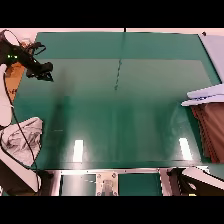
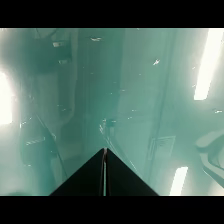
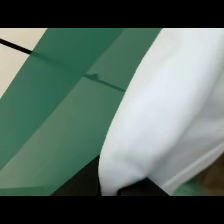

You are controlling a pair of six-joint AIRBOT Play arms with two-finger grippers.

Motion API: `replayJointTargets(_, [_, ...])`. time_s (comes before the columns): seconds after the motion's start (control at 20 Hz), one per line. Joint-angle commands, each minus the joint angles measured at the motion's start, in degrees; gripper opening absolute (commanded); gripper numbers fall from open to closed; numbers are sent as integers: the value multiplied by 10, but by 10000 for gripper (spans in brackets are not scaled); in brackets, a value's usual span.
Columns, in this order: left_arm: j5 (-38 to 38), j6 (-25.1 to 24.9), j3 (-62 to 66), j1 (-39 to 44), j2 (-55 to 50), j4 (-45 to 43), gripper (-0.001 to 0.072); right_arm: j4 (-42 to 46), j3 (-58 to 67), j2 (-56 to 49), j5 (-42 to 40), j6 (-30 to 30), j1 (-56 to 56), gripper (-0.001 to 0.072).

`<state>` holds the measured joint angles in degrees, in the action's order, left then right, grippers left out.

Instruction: Fold the shirts.

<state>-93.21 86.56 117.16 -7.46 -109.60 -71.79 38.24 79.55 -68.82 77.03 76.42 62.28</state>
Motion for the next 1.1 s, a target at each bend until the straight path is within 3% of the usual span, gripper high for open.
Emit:
replayJointTargets(0.0, [-4, 0, 0, 0, 0, 0, 21, 87, 53, 2, 64, 24, 55, 16])
replayJointTargets(0.35, [-10, -15, 0, 0, 0, 1, 21, 450, 14, 49, 112, 204, 56, 16])
replayJointTargets(0.65, [-10, -16, 0, 0, 0, 2, 21, 535, -135, 50, 113, 282, 56, 29])
replayJointTargets(0.7, [-14, -16, 0, 0, 0, 2, 21, 540, -148, 48, 114, 284, 59, 211])
replayJointTargets(0.75, [-19, -16, 0, 0, 0, 2, 21, 542, -153, 44, 125, 284, 66, 559])
replayJointTargets(0.8, [-20, -16, 0, 0, 0, 2, 21, 551, -152, 41, 146, 284, 73, 648])
replayJointTargets(1.0, [-21, -26, 0, 0, 2, 15, 20, 512, -87, 38, 164, 310, 78, 639])
replayJointTargets(1.05, [-26, -26, 2, 0, 5, 26, 20, 480, -68, 38, 160, 309, 63, 569])
